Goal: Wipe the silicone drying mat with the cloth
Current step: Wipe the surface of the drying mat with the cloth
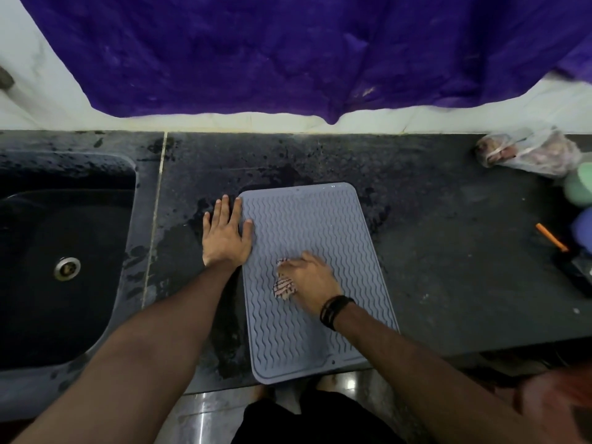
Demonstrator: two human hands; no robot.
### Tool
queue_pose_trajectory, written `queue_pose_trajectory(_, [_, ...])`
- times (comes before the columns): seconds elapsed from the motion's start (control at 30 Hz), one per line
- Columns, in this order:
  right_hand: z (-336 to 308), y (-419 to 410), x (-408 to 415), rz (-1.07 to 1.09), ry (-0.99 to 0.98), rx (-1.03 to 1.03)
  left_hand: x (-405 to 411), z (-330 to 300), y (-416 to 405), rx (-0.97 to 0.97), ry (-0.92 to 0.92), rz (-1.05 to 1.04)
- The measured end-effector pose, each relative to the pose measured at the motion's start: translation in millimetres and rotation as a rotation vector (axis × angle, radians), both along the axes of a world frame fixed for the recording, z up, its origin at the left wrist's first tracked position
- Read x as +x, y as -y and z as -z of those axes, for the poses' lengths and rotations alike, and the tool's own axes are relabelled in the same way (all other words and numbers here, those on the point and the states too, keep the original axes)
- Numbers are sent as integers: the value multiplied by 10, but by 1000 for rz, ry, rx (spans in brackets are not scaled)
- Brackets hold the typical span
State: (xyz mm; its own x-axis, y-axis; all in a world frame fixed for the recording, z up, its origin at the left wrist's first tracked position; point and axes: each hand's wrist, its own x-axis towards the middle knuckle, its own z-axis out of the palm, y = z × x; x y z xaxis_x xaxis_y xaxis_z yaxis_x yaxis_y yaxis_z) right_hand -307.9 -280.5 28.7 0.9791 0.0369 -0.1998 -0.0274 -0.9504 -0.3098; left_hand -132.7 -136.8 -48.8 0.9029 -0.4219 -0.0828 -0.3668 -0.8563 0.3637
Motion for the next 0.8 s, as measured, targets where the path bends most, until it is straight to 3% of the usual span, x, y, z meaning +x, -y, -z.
queue_pose_trajectory(0.23, [-101, 119, 457, 148, 32, -12, -191, -160, -110, 30, -80, 17])
queue_pose_trajectory(0.63, [59, -116, -284, -25, -17, -82, -932, -45, -301, 37, -13, -57])
queue_pose_trajectory(0.8, [2, -85, -29, 57, 23, -13, -986, -35, -341, 33, 34, -41])
